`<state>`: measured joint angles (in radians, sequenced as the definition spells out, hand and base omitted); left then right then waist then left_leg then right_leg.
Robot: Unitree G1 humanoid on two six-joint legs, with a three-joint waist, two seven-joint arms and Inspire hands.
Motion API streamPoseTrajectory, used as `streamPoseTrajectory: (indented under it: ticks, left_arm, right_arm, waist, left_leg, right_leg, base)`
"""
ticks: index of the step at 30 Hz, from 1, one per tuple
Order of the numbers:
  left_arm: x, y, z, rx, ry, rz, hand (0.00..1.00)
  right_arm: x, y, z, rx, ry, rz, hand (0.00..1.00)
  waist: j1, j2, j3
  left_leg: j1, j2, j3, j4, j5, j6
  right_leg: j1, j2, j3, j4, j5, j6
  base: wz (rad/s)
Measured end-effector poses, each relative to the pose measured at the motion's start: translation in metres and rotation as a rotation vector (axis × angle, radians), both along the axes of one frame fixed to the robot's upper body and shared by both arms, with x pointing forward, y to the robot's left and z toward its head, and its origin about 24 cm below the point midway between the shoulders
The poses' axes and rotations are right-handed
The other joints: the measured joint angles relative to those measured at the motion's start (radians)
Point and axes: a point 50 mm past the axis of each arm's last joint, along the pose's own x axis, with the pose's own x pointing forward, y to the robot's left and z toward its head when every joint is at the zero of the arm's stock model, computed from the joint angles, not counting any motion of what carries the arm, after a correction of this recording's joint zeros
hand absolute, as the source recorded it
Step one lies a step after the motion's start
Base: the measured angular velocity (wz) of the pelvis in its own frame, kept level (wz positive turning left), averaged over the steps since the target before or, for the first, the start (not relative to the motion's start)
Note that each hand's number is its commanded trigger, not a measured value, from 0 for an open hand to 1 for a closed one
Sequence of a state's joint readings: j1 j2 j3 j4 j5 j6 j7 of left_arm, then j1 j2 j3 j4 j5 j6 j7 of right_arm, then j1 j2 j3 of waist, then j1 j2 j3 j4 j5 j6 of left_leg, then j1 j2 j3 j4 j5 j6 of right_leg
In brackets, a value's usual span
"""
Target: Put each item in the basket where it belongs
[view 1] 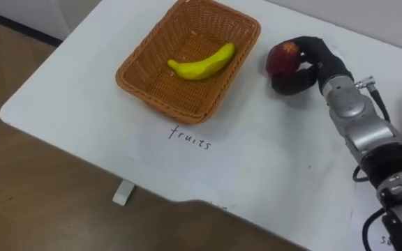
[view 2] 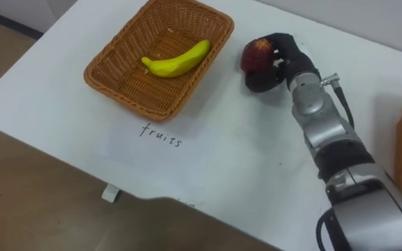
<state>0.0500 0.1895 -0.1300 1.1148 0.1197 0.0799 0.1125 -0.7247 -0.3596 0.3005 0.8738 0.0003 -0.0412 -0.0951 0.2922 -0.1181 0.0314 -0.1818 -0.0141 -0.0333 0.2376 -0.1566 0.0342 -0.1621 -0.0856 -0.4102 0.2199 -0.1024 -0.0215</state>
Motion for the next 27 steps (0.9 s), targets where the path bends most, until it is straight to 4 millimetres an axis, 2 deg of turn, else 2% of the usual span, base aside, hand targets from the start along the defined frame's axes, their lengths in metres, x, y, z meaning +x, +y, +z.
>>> streamPoseTrajectory:
  ticks: [4, 6, 7, 9, 11, 14, 19, 22, 27]
  left_arm:
    - [-0.003, 0.003, 0.002, 0.027, -0.031, 0.048, 0.0]
    - [-0.007, 0.003, 0.001, 0.032, -0.028, 0.056, 0.0]
    - [-0.009, 0.003, 0.001, 0.034, -0.027, 0.062, 0.0]
    - [-0.015, 0.002, 0.0, 0.03, -0.02, 0.085, 0.0]
    - [-0.02, 0.001, -0.001, 0.029, -0.007, 0.09, 0.0]
    - [-0.028, 0.002, -0.002, 0.034, 0.009, 0.097, 0.0]
    - [-0.039, 0.004, -0.002, 0.039, 0.026, 0.115, 0.0]
    - [-0.044, 0.005, -0.002, 0.04, 0.039, 0.122, 0.0]
    - [-0.045, 0.008, -0.002, 0.044, 0.042, 0.12, 0.0]
  right_arm:
    - [0.002, 0.012, 0.022, 0.027, -0.093, 0.056, 1.0]
    - [0.003, 0.02, 0.03, 0.027, -0.122, 0.083, 1.0]
    - [0.003, 0.022, 0.033, 0.028, -0.135, 0.092, 1.0]
    - [0.0, 0.03, 0.046, 0.033, -0.197, 0.125, 1.0]
    - [-0.001, 0.033, 0.054, 0.038, -0.232, 0.14, 1.0]
    - [-0.005, 0.038, 0.061, 0.047, -0.265, 0.161, 1.0]
    - [-0.011, 0.043, 0.066, 0.058, -0.285, 0.193, 1.0]
    - [-0.011, 0.044, 0.067, 0.059, -0.289, 0.198, 1.0]
    - [-0.011, 0.046, 0.068, 0.056, -0.295, 0.206, 1.0]
  waist:
    - [-0.026, 0.004, -0.0024]
    - [-0.039, 0.01, -0.0119]
    - [-0.043, 0.012, -0.0129]
    - [-0.053, 0.014, -0.0261]
    - [-0.059, 0.014, -0.0299]
    - [-0.071, 0.013, -0.0309]
    - [-0.071, 0.01, -0.0314]
    - [-0.067, 0.005, -0.0286]
    - [-0.055, -0.014, -0.0183]
  left_leg:
    - [0.034, 0.002, 0.003, -0.013, 0.0, 0.0]
    - [0.074, 0.003, 0.005, -0.027, 0.0, 0.0]
    - [0.082, 0.003, 0.004, -0.031, 0.0, -0.001]
    - [0.104, 0.004, 0.003, -0.036, 0.0, -0.002]
    - [0.123, 0.004, 0.003, -0.04, 0.001, -0.002]
    - [0.156, 0.003, 0.0, -0.055, 0.0, -0.003]
    - [0.179, 0.002, -0.001, -0.058, 0.0, -0.003]
    - [0.192, 0.002, -0.002, -0.06, 0.0, -0.003]
    - [0.194, 0.001, -0.011, -0.057, 0.0, -0.003]
  right_leg:
    - [0.028, 0.004, 0.003, -0.004, -0.001, 0.002]
    - [0.069, 0.009, 0.003, -0.02, 0.0, 0.003]
    - [0.078, 0.01, 0.003, -0.022, 0.0, 0.003]
    - [0.099, 0.012, 0.002, -0.03, 0.0, 0.003]
    - [0.118, 0.014, 0.0, -0.034, 0.0, 0.004]
    - [0.152, 0.016, 0.002, -0.037, -0.002, 0.006]
    - [0.176, 0.016, 0.003, -0.038, -0.003, 0.008]
    - [0.189, 0.016, 0.01, -0.037, -0.006, 0.011]
    - [0.199, 0.018, 0.011, -0.048, -0.006, 0.012]
  base:
    - [-0.04]
    - [0.0]
    - [-0.04]
    - [0.0]
    - [0.02]
    - [0.02]
    - [0.0]
    - [0.0]
    - [0.04]
